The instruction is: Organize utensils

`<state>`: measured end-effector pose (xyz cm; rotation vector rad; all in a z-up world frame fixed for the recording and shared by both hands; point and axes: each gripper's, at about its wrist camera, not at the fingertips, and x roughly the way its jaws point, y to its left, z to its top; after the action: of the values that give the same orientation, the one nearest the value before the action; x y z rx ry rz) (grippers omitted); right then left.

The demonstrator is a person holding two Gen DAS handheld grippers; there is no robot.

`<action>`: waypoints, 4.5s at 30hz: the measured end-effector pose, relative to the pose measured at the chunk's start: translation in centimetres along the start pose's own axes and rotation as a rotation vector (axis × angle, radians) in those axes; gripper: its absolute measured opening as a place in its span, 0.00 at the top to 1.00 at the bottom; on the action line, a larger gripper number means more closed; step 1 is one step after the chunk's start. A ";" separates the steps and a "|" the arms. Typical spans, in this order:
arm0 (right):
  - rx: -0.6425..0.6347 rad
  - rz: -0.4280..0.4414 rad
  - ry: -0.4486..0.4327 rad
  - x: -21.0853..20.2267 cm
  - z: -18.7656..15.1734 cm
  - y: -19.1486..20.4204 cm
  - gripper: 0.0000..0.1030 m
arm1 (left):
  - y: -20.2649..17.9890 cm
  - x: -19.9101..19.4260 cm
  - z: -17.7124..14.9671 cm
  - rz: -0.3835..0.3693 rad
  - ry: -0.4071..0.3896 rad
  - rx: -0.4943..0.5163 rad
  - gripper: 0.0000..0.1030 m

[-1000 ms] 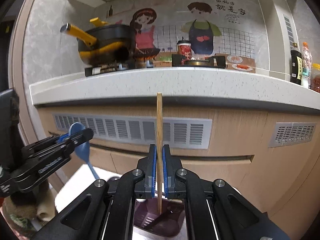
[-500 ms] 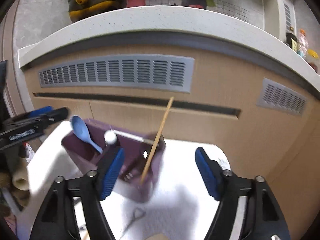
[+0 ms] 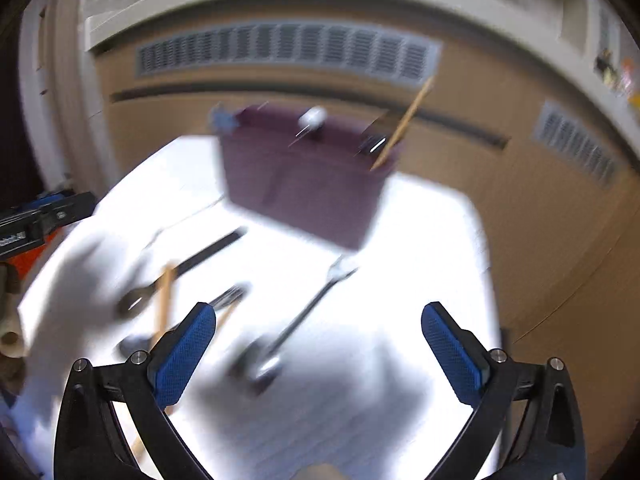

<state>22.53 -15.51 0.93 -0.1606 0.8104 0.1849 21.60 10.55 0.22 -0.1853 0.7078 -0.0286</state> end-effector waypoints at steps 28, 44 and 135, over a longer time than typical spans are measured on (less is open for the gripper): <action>0.022 0.035 0.183 3.3 -4.0 1.7 0.95 | -1.0 2.2 -2.7 -0.061 0.128 0.010 0.14; 0.139 -0.006 0.137 2.1 -7.3 -4.2 0.65 | -7.8 6.4 -1.4 -0.235 0.249 0.150 0.42; 0.142 0.039 0.015 -3.4 -3.0 -3.3 0.95 | -6.5 -3.9 -2.0 -0.207 -0.011 0.158 0.69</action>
<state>18.90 -19.69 1.64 -0.0127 0.8387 0.1621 17.57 4.13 2.36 -0.1070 0.6702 -0.2806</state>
